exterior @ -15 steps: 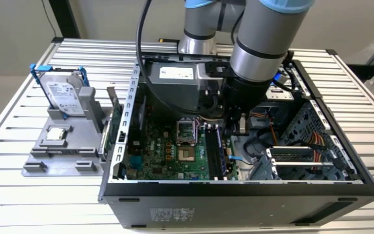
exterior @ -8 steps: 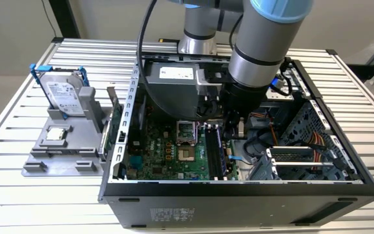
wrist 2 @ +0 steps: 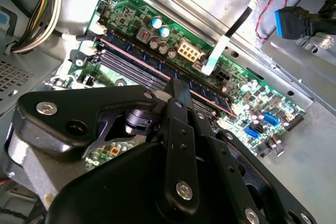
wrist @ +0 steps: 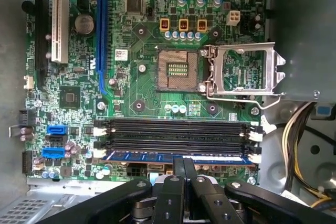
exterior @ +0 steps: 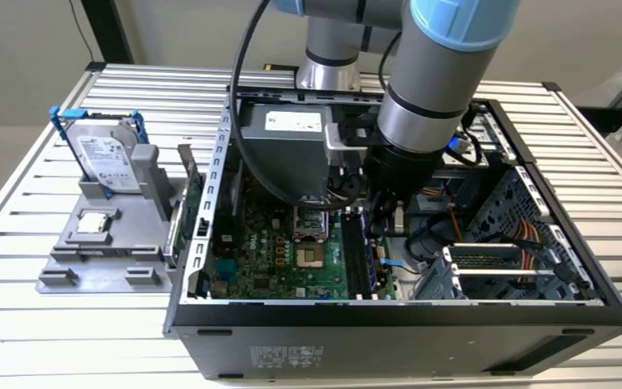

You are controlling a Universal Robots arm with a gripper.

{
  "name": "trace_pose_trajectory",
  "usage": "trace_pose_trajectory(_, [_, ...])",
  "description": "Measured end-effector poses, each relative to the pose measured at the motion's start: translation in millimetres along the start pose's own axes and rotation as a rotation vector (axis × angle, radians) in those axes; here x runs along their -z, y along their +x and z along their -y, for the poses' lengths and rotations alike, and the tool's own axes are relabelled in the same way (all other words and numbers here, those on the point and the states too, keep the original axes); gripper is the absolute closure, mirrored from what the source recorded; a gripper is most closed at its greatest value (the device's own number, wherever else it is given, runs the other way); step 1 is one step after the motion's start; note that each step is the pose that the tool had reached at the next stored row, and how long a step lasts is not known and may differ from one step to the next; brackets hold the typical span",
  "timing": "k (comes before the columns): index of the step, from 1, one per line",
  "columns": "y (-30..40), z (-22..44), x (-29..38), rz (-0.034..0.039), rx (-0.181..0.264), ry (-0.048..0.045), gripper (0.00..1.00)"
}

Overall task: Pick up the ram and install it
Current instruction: 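Press down the ram until it locks into place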

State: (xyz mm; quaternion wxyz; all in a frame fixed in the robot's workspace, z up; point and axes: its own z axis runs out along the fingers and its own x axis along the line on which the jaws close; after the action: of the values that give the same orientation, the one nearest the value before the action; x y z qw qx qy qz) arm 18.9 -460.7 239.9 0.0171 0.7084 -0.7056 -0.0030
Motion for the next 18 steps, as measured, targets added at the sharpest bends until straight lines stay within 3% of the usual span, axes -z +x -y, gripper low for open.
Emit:
trace_pose_trajectory(8, [-0.2,0.2,-7.9,-0.0002,0.007,0.0001,1.00])
trace_pose_trajectory(18, [-0.2,0.3,-9.1,0.0000,0.008,0.0002,1.00])
